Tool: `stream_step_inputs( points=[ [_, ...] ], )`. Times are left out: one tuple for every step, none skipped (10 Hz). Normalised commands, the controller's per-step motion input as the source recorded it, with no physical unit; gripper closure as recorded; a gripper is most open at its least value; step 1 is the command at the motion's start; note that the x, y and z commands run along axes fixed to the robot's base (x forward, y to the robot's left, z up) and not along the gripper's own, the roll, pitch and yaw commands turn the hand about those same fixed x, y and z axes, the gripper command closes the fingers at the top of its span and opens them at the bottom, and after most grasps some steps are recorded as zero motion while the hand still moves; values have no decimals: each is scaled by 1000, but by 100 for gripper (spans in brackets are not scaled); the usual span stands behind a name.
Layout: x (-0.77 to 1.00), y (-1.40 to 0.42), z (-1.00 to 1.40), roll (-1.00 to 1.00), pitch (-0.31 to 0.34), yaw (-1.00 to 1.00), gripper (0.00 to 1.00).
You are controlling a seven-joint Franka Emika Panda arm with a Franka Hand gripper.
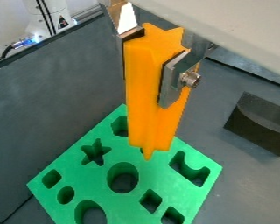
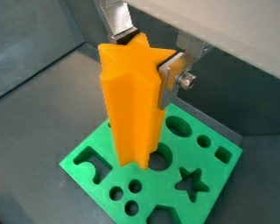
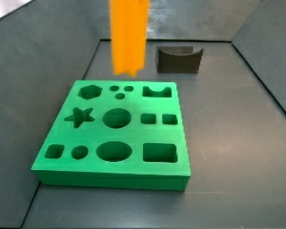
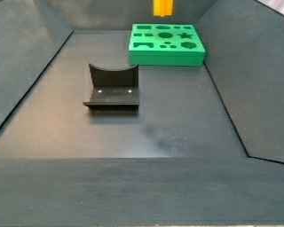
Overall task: Pick up the star object. Move up. Place the star object on the fixture. Regrasp the star object. Move to above the board. Insert the star object.
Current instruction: Insert the star object.
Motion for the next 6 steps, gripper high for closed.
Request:
stream_step_inputs(
  points=[
    [-549, -229, -231, 50, 0, -517, 100],
    [-603, -280, -246, 44, 0, -457, 100],
    [-677, -286, -414, 0, -1, -389, 100],
    [-269, -117, -371, -71, -103, -766, 100],
    [0, -37, -286, -77, -124, -1000, 100],
    [0, -91, -229, -61, -76, -989, 100]
  ],
)
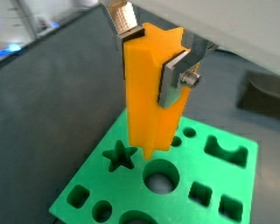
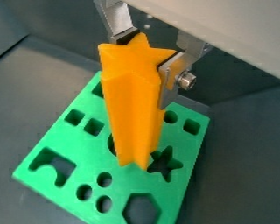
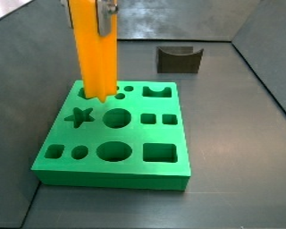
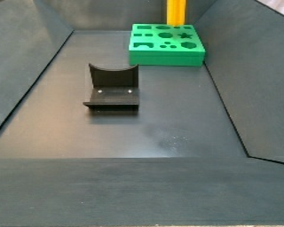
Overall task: Pick up the star object. Move up. Place the star object on the fixture. Regrasp the star object. Move to above the board. Insert the star object.
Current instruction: Insert the star object.
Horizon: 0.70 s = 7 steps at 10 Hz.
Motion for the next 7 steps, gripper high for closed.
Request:
stream_step_inputs(
  points=[
    [0, 0, 0, 10, 0, 0, 100],
    [0, 0, -17, 0, 0, 0, 100],
    [-491, -191, -11, 0, -1, 0, 100],
    [-717, -383, 0, 11, -54, -103, 100],
    [-157, -160, 0, 0, -53, 0, 100],
    [0, -34, -3, -4, -11, 6, 100],
    [-37, -49, -166, -34, -39, 0, 100]
  ],
)
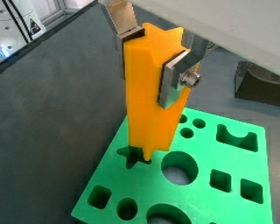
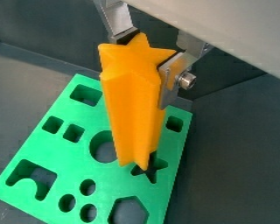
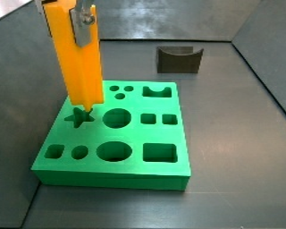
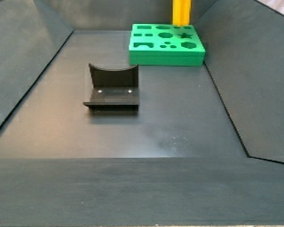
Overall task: Pick up the star object. Move up. Place the star object on the fixture. Regrasp the star object. Move to above the board. Insert the star object.
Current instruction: Insert the star object.
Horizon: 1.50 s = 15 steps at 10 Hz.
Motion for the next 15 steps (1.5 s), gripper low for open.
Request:
stream_step_inputs(
  points=[
    [-3, -74, -171, 0, -11, 0, 100],
    [-40, -103, -189, 0, -14, -197, 100],
    [0, -11, 0, 19, 0, -271, 100],
    [0, 0, 0, -4, 0, 0, 100],
    [0, 186, -269, -130, 50, -154, 100],
    [0, 220, -409, -229, 160, -340, 100],
    [0, 23, -20, -109, 0, 0, 100],
    [0, -17, -91, -26, 0, 0, 100],
    [0, -69, -309, -127, 77, -383, 100],
    [-43, -89, -249, -143, 116, -566, 100],
    [-23, 0, -46, 0, 0, 0, 100],
    [-223, 3, -86, 0, 0, -149, 100],
    [-597, 71, 0, 0, 0, -251, 100],
    [-534, 83, 0, -24, -7, -131, 100],
    [-349, 6, 0, -27, -26, -54, 100]
  ],
)
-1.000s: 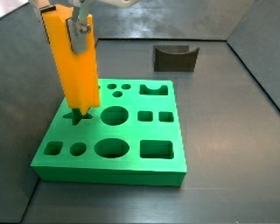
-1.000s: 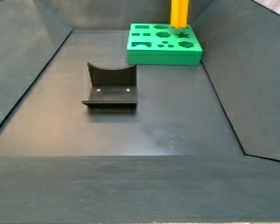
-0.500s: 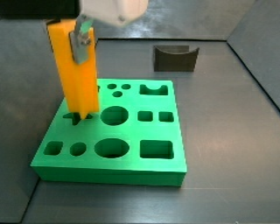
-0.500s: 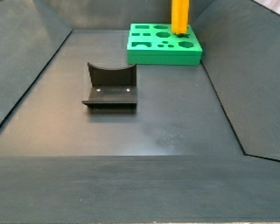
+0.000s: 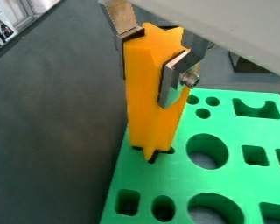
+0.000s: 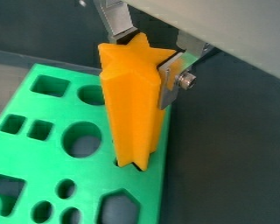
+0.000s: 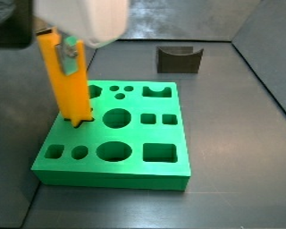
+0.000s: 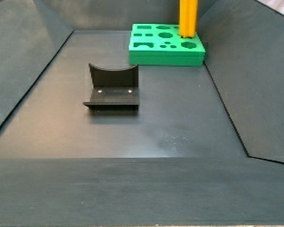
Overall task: Pick up the star object. Move up. Place the star object on the fixture. Regrasp the star object. Move to above the board. Insert the star object.
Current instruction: Insert the star object.
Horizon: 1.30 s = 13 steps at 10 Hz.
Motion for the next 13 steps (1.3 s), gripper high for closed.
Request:
stream_step_inputs(
  points=[
    [0, 0, -20, -41, -16, 0, 100],
    [177, -60, -189, -169, -33, -89, 100],
    [371, -23, -331, -269, 0, -249, 100],
    [440, -23, -269, -184, 19, -266, 100],
    [254, 0, -217, -80, 27, -177, 100],
    [0, 0, -203, 0, 4, 0, 100],
    [0, 0, -134, 0, 37, 0, 100],
    [-40, -23, -520, 60, 0, 0, 100],
    [0, 0, -1000, 0, 0, 0, 100],
    [0, 0, -1000, -47, 13, 0, 100],
    [0, 0, -951, -109, 0, 0, 100],
    [20, 0, -940, -111, 0, 0, 100],
    [191, 0, -863, -136, 0, 0, 100]
  ],
)
